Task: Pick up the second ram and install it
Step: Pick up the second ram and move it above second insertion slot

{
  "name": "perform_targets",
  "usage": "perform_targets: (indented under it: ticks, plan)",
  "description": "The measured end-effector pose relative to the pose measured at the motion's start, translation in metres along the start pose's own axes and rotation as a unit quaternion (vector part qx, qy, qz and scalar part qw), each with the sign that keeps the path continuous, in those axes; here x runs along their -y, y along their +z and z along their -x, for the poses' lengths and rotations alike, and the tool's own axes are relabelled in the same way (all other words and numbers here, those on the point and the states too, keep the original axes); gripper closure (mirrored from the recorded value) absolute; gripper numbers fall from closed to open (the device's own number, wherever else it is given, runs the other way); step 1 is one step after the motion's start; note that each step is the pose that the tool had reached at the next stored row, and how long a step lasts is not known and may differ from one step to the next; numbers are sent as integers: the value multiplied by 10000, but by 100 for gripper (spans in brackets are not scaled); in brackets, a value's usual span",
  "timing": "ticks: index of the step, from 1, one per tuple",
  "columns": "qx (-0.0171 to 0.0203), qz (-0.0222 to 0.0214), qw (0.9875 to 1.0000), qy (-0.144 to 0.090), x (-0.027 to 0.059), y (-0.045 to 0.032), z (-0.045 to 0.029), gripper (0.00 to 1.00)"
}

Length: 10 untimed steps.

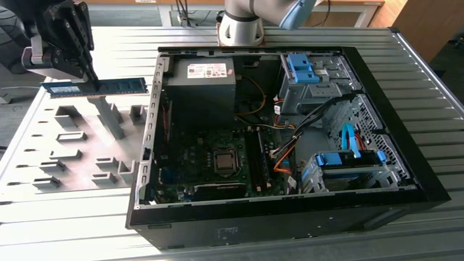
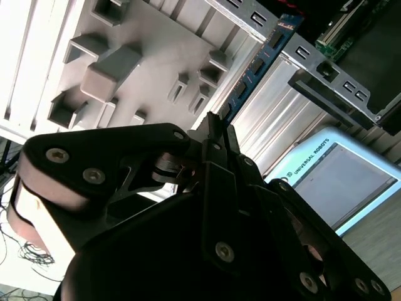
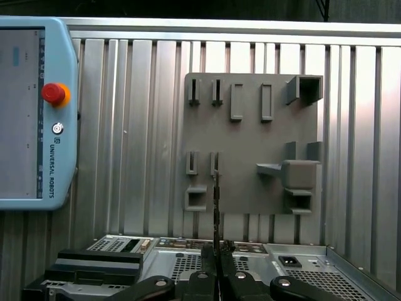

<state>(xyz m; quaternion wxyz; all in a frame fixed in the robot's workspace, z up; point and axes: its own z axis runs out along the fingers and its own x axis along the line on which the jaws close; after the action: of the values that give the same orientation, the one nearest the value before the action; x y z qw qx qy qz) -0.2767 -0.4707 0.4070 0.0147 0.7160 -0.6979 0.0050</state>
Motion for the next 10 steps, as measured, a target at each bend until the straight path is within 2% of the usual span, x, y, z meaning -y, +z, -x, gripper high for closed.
perform_targets:
  ticks: [10]
  plan:
    - [0, 0, 10000, 0, 124, -2, -3, 86]
